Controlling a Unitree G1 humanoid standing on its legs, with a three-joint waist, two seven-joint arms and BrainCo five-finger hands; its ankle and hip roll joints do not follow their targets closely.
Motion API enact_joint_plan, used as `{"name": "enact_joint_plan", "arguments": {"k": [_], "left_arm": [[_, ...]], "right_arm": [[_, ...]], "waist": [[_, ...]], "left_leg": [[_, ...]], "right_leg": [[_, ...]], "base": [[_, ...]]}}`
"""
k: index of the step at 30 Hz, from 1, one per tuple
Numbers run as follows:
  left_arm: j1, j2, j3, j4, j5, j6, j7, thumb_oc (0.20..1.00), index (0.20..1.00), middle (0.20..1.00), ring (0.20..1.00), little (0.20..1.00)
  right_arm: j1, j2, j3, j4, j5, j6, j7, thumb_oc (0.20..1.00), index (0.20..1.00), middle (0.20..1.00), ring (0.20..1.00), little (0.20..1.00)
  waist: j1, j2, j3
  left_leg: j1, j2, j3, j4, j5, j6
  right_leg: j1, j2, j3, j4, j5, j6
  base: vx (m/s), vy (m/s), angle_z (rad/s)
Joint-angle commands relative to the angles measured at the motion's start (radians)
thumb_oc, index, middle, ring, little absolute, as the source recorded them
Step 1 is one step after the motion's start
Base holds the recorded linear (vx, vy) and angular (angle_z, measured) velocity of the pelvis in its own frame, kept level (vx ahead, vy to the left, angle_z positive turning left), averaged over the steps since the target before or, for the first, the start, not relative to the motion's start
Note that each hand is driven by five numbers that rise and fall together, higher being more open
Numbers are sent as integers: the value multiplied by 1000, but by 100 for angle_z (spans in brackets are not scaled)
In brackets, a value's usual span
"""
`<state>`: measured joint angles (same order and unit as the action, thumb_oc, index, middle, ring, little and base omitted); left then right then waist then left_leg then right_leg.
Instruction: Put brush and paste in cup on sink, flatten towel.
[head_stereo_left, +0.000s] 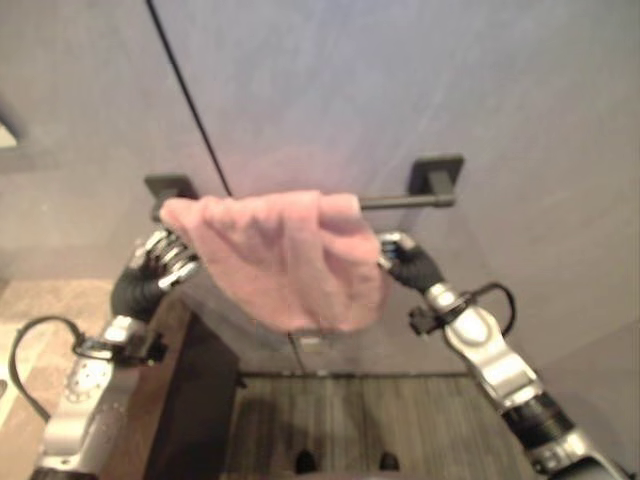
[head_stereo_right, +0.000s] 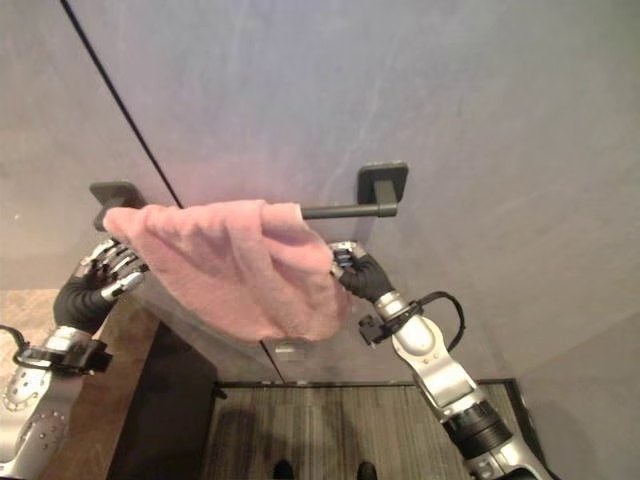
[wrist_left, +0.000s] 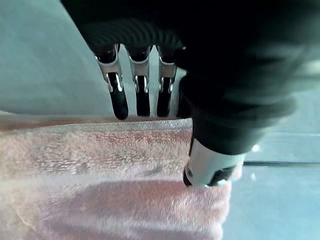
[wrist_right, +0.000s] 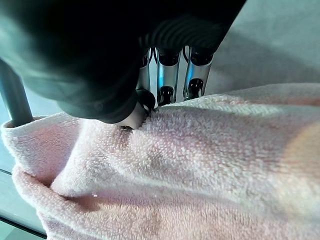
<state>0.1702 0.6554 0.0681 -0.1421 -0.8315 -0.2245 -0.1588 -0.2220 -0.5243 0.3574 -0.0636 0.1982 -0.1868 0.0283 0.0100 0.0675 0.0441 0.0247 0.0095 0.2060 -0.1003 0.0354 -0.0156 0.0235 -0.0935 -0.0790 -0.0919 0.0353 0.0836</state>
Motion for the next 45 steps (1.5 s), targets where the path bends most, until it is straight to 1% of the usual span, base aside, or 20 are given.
{"name": "enact_joint_plan", "arguments": {"k": [1,4,8,9,10,12,21,22,23,25,26,28,29,30,33,34,37,39,41,45], "left_arm": [[-91,50,-4,30,-50,-40,-3,576,576,576,576,576],[-104,46,-7,37,-56,-41,4,504,504,504,504,504],[-120,40,-8,51,-53,-43,12,310,310,310,310,310],[-122,38,-5,52,-53,-44,13,275,275,275,275,275],[-125,36,-5,54,-52,-45,14,272,272,272,272,272],[-128,33,1,60,-51,-46,15,200,200,200,200,200],[-103,65,49,71,1,-48,28,200,200,200,200,200],[-93,100,72,67,49,-56,41,200,200,200,200,200],[-92,100,72,67,50,-56,41,200,200,200,200,200],[-84,95,89,50,29,-60,43,200,200,200,200,200],[-77,39,60,35,-55,-51,22,200,200,200,200,200],[-72,69,61,-15,61,-50,25,200,200,200,200,200],[-72,69,61,-15,61,-50,25,200,200,200,200,200],[-69,-3,43,-25,-20,-59,23,200,200,200,200,200],[-62,30,57,-42,60,-60,31,200,200,200,200,200],[-43,7,62,-39,12,-58,28,200,200,200,200,200],[-48,26,53,-27,52,-51,30,200,200,200,200,200],[-28,1,58,-21,20,-49,36,200,200,200,200,200],[-29,24,68,-23,61,-47,26,200,200,200,200,200],[-25,-4,75,-17,33,-55,40,200,200,200,200,200]], "right_arm": [[-46,9,-8,-21,29,-44,-6,200,200,200,200,200],[-43,10,-8,-20,29,-42,-8,200,200,200,200,200],[-40,9,-11,-15,34,-39,-8,200,200,200,200,200],[-40,9,-11,-15,36,-39,-7,200,200,200,200,200],[-40,9,-12,-13,36,-39,-7,200,200,200,200,200],[-38,6,-16,-11,36,-39,-5,200,200,200,200,200],[-29,-5,-53,-32,37,-46,-10,200,200,200,200,200],[-30,-10,-68,-48,34,-52,-20,200,200,200,200,200],[-30,-10,-68,-48,34,-52,-20,200,200,200,200,200],[-27,-7,-87,-65,46,-61,-24,200,200,200,200,200],[-8,1,-103,-69,48,-72,-34,200,200,200,200,200],[0,-18,-118,-123,32,-72,-29,200,200,200,200,200],[0,-18,-118,-123,32,-72,-29,200,200,200,200,200],[10,-15,-166,-138,36,-91,-51,200,200,200,200,200],[28,-17,-190,-190,56,-95,-39,200,200,200,200,200],[34,-21,-197,-183,52,-96,-33,200,200,200,200,200],[29,-39,-168,-164,22,-75,-35,200,200,200,200,200],[40,-32,-169,-166,59,-81,-19,200,200,200,200,200],[27,-45,-156,-184,40,-77,-7,200,200,200,200,200],[8,-41,-151,-150,27,-75,-25,200,200,200,200,200]], "waist": [[14,-53,-28],[11,-54,-27],[8,-54,-27],[7,-55,-27],[7,-55,-27],[7,-56,-27],[6,-55,-28],[8,-53,-28],[8,-54,-28],[8,-53,-28],[4,-54,-27],[4,-54,-28],[4,-54,-28],[-3,-56,-26],[-4,-56,-27],[-4,-58,-28],[-3,-57,-27],[-3,-58,-26],[0,-58,-25],[3,-58,-26]], "left_leg": [[62,-1,7,13,-115,30],[62,-1,8,13,-114,30],[62,-1,8,13,-115,30],[62,0,9,13,-115,30],[61,1,10,13,-115,30],[61,1,11,13,-114,30],[64,5,13,13,-113,29],[63,6,15,13,-112,27],[64,6,15,13,-112,27],[63,6,14,13,-112,28],[60,5,14,13,-113,28],[57,6,11,13,-111,28],[57,6,11,13,-111,28],[54,4,9,13,-112,29],[53,5,9,13,-112,29],[52,5,11,13,-112,30],[53,6,14,13,-111,28],[54,7,16,13,-110,29],[54,8,17,13,-110,27],[56,8,20,13,-110,27]], "right_leg": [[-21,-97,-59,5,36,66],[-21,-97,-59,5,36,65],[-23,-95,-53,5,37,64],[-23,-94,-53,5,37,63],[-24,-94,-53,5,37,64],[-26,-93,-51,5,37,63],[-28,-89,-48,5,37,62],[-26,-89,-49,5,37,62],[-26,-89,-49,5,37,62],[-27,-89,-50,5,37,62],[-30,-89,-48,5,38,62],[-31,-88,-49,5,37,60],[-31,-88,-49,5,37,61],[-34,-89,-49,5,39,61],[-35,-88,-49,5,38,60],[-37,-88,-46,5,39,60],[-38,-85,-42,5,41,59],[-40,-84,-39,5,41,59],[-40,-83,-38,5,40,58],[-39,-82,-36,5,41,58]], "base": [[0,0,0],[0,0,0],[0,0,0],[0,0,0],[0,0,0],[0,0,0],[0,0,0],[0,0,0],[0,0,0],[0,0,0],[0,0,0],[0,0,0],[0,0,0],[0,0,0],[0,0,0],[-6,-10,-3],[-11,-7,-3],[0,0,0],[0,0,0],[0,0,0]]}}
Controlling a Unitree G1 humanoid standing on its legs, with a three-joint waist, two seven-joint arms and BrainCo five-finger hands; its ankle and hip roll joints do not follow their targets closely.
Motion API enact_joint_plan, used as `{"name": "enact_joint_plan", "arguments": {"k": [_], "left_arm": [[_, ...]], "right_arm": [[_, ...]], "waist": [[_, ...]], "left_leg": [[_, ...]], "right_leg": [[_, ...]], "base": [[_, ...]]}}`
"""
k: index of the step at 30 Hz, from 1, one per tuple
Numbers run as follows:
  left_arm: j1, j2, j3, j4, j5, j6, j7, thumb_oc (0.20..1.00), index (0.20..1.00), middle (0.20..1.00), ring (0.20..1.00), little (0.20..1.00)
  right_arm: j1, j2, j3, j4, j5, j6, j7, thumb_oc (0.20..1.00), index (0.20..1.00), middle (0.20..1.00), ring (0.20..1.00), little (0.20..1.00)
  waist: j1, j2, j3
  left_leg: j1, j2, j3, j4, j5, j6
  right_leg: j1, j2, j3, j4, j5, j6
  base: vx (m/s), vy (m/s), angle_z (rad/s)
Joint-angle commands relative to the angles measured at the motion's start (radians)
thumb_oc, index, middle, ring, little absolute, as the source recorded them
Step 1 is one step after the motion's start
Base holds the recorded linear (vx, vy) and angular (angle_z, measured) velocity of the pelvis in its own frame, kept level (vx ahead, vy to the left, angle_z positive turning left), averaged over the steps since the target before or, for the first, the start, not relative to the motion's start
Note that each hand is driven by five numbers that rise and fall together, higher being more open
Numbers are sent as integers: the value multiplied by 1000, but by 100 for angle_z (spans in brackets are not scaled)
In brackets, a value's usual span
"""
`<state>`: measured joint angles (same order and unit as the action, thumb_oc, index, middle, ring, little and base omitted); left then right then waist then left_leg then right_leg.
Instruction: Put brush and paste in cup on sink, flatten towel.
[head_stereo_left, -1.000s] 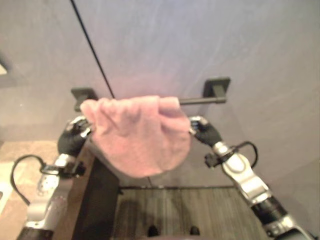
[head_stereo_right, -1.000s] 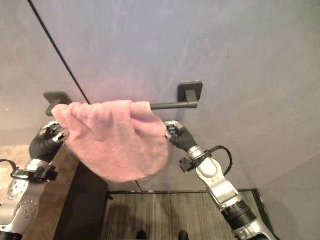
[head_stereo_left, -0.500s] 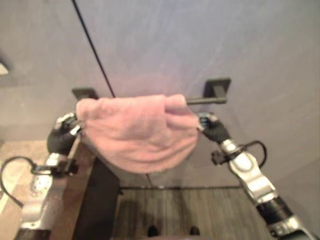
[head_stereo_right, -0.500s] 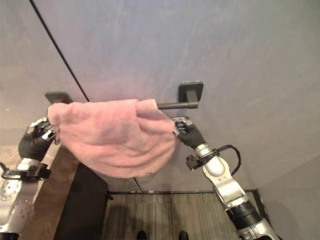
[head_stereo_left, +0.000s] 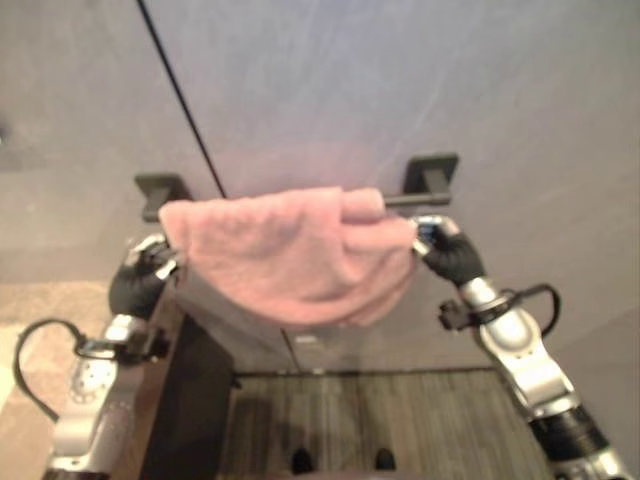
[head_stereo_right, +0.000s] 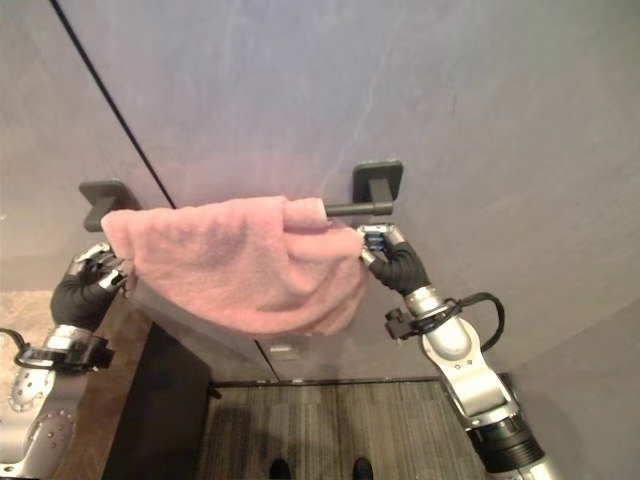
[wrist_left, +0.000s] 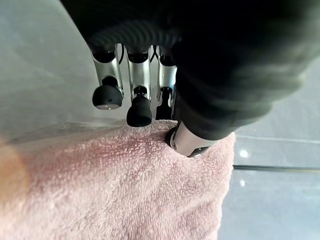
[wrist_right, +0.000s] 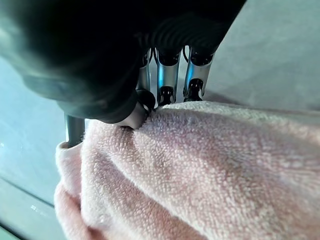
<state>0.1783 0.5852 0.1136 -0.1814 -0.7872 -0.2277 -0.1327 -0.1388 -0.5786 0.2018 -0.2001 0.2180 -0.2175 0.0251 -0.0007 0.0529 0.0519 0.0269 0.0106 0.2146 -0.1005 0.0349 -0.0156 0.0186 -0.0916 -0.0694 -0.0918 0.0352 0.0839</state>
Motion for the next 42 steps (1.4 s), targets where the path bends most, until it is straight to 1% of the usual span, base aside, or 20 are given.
{"name": "enact_joint_plan", "arguments": {"k": [1,2,3,4,5,6,9,14,15,18,19,30,38,39,40,41,42], "left_arm": [[-31,66,52,20,1,-53,20,200,200,200,200,200],[-25,53,54,20,-15,-51,15,200,200,200,200,200],[-24,44,41,19,-10,-47,10,200,200,200,200,200],[-24,44,41,19,-9,-47,11,200,200,200,200,200],[-25,46,42,11,-1,-47,11,200,200,200,200,200],[-25,46,44,5,0,-48,10,200,200,200,200,200],[-29,30,38,3,-5,-47,9,200,200,200,200,200],[-47,32,20,6,5,-45,9,200,200,200,200,200],[-54,39,14,9,4,-43,6,200,200,200,200,200],[-70,52,-2,17,3,-42,7,200,200,200,200,200],[-81,59,-16,23,-2,-40,6,200,200,200,200,200],[-111,84,-46,24,-18,-31,8,200,200,200,200,200],[-130,97,-63,29,-23,-29,9,200,200,200,200,200],[-133,100,-65,29,-22,-28,10,200,200,200,200,200],[-136,100,-67,30,-21,-29,11,200,200,200,200,200],[-139,101,-70,27,-21,-29,13,200,200,200,200,200],[-139,101,-70,27,-21,-29,13,200,200,200,200,200]], "right_arm": [[-75,9,15,-50,19,-44,3,282,282,282,282,282],[-71,4,14,-55,27,-43,18,360,360,360,360,360],[-70,5,8,-29,5,-38,2,551,551,551,551,551],[-71,5,8,-29,5,-38,1,605,605,605,605,605],[-73,8,9,-22,-2,-37,-3,944,944,944,944,944],[-75,13,9,-18,-1,-36,-4,1000,1000,1000,1000,1000],[-79,18,16,-16,1,-35,0,1000,1000,1000,1000,1000],[-90,34,31,-13,50,-29,13,1000,1000,1000,1000,1000],[-99,42,36,-8,87,-26,19,1000,1000,1000,1000,1000],[-128,46,54,-2,122,-21,25,1000,1000,1000,1000,1000],[-151,51,73,8,159,-18,35,1000,1000,1000,1000,1000],[-278,53,161,50,204,6,35,1000,1000,1000,1000,1000],[-340,51,206,71,192,24,38,1000,1000,1000,1000,1000],[-347,50,211,75,191,27,37,878,878,878,878,878],[-353,50,216,77,188,28,37,570,570,570,570,570],[-363,53,224,81,187,31,37,206,206,206,206,206],[-364,53,224,82,187,30,37,200,200,200,200,200]], "waist": [[15,-44,-33],[16,-44,-33],[17,-44,-33],[17,-44,-33],[18,-43,-32],[18,-42,-32],[19,-44,-32],[18,-45,-32],[18,-46,-32],[17,-47,-32],[19,-48,-32],[33,-54,-32],[42,-61,-30],[42,-62,-29],[43,-63,-29],[44,-64,-27],[44,-64,-27]], "left_leg": [[52,8,9,13,-108,26],[50,9,7,13,-107,26],[48,8,7,13,-107,26],[48,8,7,13,-107,26],[48,8,7,13,-107,27],[49,8,7,13,-107,27],[49,9,5,13,-108,27],[48,9,1,13,-107,27],[50,9,1,13,-107,28],[52,8,0,13,-108,28],[54,7,-1,13,-108,29],[54,4,-2,13,-108,30],[51,2,-8,13,-108,31],[51,3,-8,13,-108,31],[51,3,-7,13,-108,31],[50,3,-7,13,-107,31],[50,3,-7,13,-107,31]], "right_leg": [[-35,-83,-47,5,40,57],[-37,-84,-49,5,39,57],[-37,-85,-49,5,40,57],[-37,-85,-49,5,40,57],[-37,-85,-50,5,40,56],[-36,-85,-51,5,41,56],[-36,-84,-53,5,39,55],[-34,-84,-55,5,38,53],[-32,-84,-57,5,39,53],[-28,-84,-59,5,38,53],[-26,-84,-59,5,39,52],[-25,-89,-62,5,42,53],[-25,-90,-64,5,44,53],[-25,-90,-63,5,44,53],[-25,-90,-63,5,44,53],[-26,-90,-64,5,44,53],[-26,-90,-64,5,44,53]], "base": [[0,0,0],[0,0,0],[0,0,0],[0,0,0],[0,0,0],[0,0,0],[0,0,0],[0,0,0],[0,0,0],[0,0,0],[0,0,0],[0,0,0],[0,0,0],[0,0,0],[0,0,0],[0,0,0],[0,0,0]]}}
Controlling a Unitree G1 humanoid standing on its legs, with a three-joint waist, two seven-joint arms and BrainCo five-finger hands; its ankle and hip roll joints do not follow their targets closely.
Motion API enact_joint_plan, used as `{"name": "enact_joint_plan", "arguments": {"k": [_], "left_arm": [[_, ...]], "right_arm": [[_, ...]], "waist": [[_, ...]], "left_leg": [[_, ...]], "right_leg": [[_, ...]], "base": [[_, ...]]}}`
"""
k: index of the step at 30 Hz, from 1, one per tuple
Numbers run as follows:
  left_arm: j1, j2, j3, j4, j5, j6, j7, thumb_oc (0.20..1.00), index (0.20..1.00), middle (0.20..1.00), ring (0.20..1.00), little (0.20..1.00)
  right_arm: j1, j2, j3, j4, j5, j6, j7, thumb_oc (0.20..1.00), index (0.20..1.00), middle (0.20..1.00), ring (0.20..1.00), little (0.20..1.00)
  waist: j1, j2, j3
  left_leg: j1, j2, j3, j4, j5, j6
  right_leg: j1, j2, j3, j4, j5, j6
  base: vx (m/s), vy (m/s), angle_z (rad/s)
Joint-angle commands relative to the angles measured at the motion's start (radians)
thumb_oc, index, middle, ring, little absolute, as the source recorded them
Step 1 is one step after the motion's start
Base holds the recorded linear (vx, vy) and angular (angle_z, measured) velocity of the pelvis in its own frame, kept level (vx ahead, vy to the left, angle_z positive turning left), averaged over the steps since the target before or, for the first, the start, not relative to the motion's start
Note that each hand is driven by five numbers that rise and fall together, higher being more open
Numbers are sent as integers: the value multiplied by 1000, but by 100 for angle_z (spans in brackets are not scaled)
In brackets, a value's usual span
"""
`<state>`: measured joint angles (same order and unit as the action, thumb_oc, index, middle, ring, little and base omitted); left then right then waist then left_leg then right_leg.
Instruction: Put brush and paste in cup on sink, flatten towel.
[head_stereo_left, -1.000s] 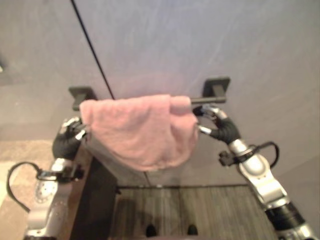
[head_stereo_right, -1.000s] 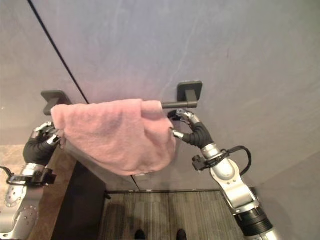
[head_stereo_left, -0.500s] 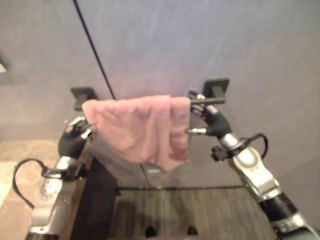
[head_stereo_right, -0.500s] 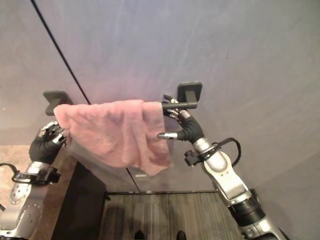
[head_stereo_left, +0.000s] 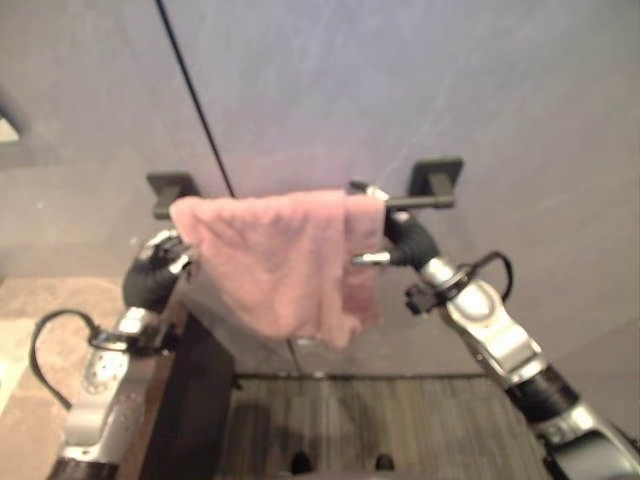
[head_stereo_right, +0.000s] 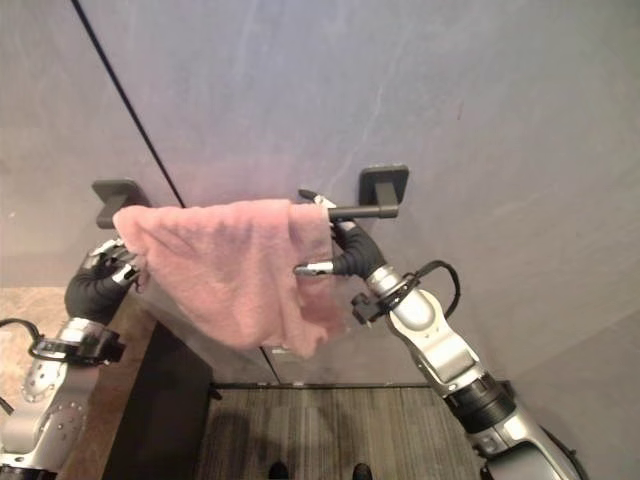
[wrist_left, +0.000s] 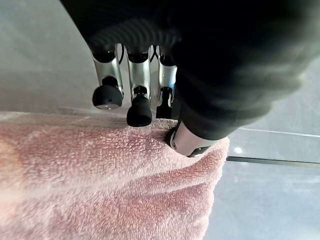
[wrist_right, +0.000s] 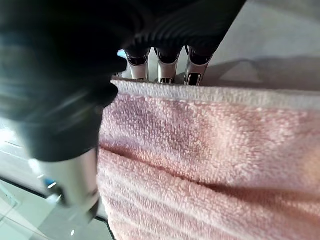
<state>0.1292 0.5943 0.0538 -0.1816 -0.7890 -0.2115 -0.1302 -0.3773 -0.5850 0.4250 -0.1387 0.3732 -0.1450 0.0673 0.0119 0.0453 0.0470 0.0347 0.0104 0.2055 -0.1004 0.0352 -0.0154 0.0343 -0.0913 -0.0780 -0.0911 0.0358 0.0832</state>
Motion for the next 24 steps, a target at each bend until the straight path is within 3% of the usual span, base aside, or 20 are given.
{"name": "enact_joint_plan", "arguments": {"k": [1,9,14,18,20,22,24], "left_arm": [[-89,93,-7,24,-18,-45,12,200,200,200,200,200],[-82,92,5,26,-11,-45,10,200,200,200,200,200],[-73,65,19,43,-11,-44,12,200,200,200,200,200],[-77,100,28,54,47,-47,7,200,200,200,200,200],[-78,61,23,71,-8,-47,9,200,200,200,200,200],[-76,88,32,59,42,-48,4,200,200,200,200,200],[-66,62,36,52,2,-50,8,200,200,200,200,200]], "right_arm": [[-127,59,-4,23,29,-41,-8,200,200,200,200,200],[-91,49,-49,6,22,-50,-18,200,200,200,200,200],[-13,42,-158,0,6,-71,-57,200,200,200,200,200],[-15,31,-140,-5,-33,-65,-45,200,200,200,200,200],[-2,37,-146,-22,-25,-69,-38,200,200,200,200,200],[-17,28,-142,-31,-60,-71,-34,200,200,200,200,200],[-15,42,-158,-23,-46,-81,-48,200,200,200,200,200]], "waist": [[32,-57,-20],[30,-59,-17],[21,-60,-16],[21,-61,-17],[17,-60,-21],[19,-57,-23],[18,-56,-24]], "left_leg": [[41,3,0,13,-108,31],[39,1,-4,13,-108,33],[43,0,-2,13,-112,34],[45,1,-2,13,-112,33],[50,2,2,13,-115,34],[53,4,5,13,-116,34],[54,4,8,13,-117,34]], "right_leg": [[-44,-90,-56,4,44,54],[-44,-90,-59,4,43,55],[-42,-88,-58,4,42,55],[-41,-87,-53,4,41,54],[-39,-86,-51,4,39,53],[-38,-85,-49,4,38,54],[-38,-85,-49,4,38,54]], "base": [[0,0,0],[0,0,0],[0,0,0],[5,-1,-1],[11,0,-2],[8,1,-2],[7,0,-4]]}}
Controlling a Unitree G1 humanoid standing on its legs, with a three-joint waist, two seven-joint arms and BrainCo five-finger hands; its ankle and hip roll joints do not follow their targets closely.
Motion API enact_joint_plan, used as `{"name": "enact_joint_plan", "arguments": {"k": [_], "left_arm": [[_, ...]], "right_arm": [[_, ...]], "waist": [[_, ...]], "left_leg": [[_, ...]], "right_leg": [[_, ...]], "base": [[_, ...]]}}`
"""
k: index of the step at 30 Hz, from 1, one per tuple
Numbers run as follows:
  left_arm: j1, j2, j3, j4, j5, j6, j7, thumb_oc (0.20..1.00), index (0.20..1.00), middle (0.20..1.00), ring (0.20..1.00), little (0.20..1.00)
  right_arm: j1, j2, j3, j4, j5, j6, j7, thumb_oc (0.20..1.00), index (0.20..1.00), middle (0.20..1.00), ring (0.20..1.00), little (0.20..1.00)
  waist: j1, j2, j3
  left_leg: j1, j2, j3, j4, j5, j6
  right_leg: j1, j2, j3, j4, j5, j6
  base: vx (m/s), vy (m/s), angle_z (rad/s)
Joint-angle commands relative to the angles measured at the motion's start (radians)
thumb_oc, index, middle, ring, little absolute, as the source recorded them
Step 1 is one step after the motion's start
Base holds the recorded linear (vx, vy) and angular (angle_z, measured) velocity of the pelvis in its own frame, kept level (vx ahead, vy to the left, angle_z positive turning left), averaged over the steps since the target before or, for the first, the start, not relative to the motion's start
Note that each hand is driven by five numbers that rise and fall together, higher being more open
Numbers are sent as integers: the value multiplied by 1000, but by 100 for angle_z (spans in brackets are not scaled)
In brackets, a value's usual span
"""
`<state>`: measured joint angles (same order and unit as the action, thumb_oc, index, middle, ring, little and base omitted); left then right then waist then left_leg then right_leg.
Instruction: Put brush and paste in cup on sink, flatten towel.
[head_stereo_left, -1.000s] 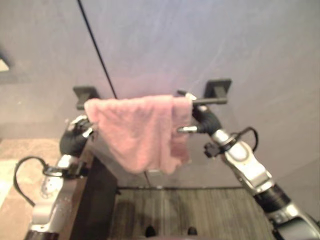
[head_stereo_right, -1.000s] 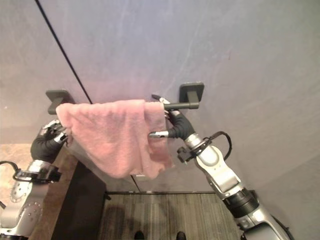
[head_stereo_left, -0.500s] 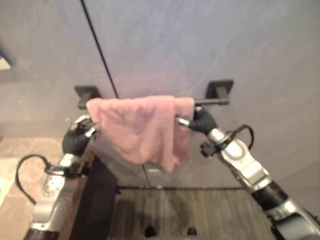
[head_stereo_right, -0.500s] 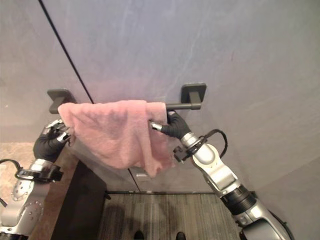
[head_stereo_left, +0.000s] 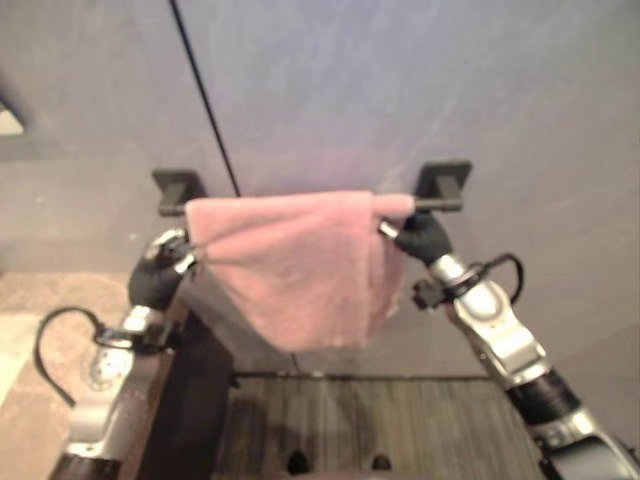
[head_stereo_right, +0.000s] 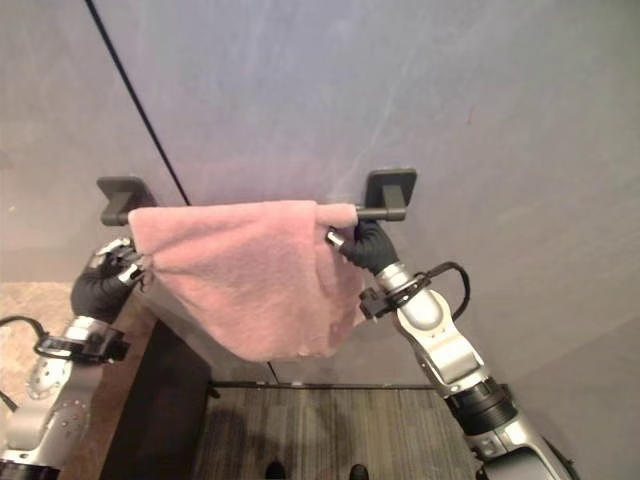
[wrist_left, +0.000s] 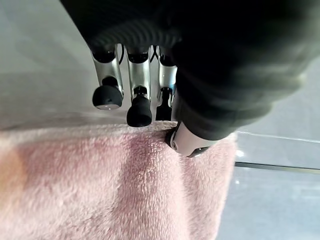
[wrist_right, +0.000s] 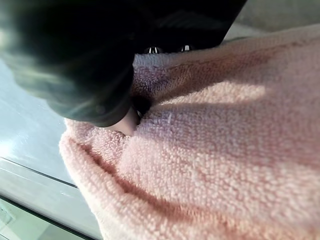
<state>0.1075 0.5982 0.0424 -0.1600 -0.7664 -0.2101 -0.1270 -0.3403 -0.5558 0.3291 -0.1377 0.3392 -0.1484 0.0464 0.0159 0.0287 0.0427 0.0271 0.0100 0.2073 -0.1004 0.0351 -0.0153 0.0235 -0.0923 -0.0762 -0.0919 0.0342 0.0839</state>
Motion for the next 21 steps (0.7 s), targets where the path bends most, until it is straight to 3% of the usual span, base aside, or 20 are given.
{"name": "enact_joint_plan", "arguments": {"k": [1,5,7,12,13,14,15,21], "left_arm": [[-43,72,57,29,21,-55,5,200,200,200,200,200],[-41,49,64,38,-5,-60,14,200,200,200,200,200],[-39,51,58,46,21,-58,11,200,200,200,200,200],[-25,30,70,47,24,-57,19,200,200,200,200,200],[-21,28,71,47,29,-55,20,485,485,485,485,485],[-14,27,74,52,54,-53,31,950,950,950,950,950],[-14,27,74,51,55,-52,32,1000,1000,1000,1000,1000],[47,38,89,85,194,-8,59,1000,1000,1000,1000,1000]], "right_arm": [[-50,12,-76,-31,-48,-83,-42,200,200,200,200,200],[-42,23,-80,-24,-55,-90,-42,200,200,200,200,200],[-27,22,-73,-29,-62,-80,-33,1000,1000,1000,1000,1000],[3,26,-82,-7,-62,-69,-30,1000,1000,1000,1000,1000],[9,26,-84,0,-62,-67,-32,1000,1000,1000,1000,1000],[21,28,-83,12,-64,-61,-30,1000,1000,1000,1000,1000],[22,28,-83,13,-64,-61,-30,1000,1000,1000,1000,1000],[111,13,-134,117,-84,-23,-34,1000,1000,1000,1000,1000]], "waist": [[13,-38,-20],[13,-38,-21],[12,-38,-22],[12,-35,-24],[12,-35,-24],[13,-34,-24],[12,-34,-24],[7,-29,-25]], "left_leg": [[63,5,7,13,-117,33],[63,7,8,13,-117,32],[62,8,7,13,-116,32],[63,9,6,13,-114,31],[63,9,5,13,-114,31],[62,10,5,13,-113,30],[62,10,5,13,-113,30],[55,12,-3,13,-105,25]], "right_leg": [[-28,-82,-50,5,38,53],[-30,-81,-49,5,37,52],[-28,-80,-49,5,35,51],[-26,-78,-51,5,34,49],[-26,-78,-51,5,34,49],[-26,-78,-52,5,35,49],[-26,-78,-52,5,35,49],[-28,-77,-58,5,36,46]], "base": [[0,0,0],[0,0,0],[0,0,0],[0,0,0],[0,0,0],[0,0,0],[0,0,0],[-17,-17,2]]}}
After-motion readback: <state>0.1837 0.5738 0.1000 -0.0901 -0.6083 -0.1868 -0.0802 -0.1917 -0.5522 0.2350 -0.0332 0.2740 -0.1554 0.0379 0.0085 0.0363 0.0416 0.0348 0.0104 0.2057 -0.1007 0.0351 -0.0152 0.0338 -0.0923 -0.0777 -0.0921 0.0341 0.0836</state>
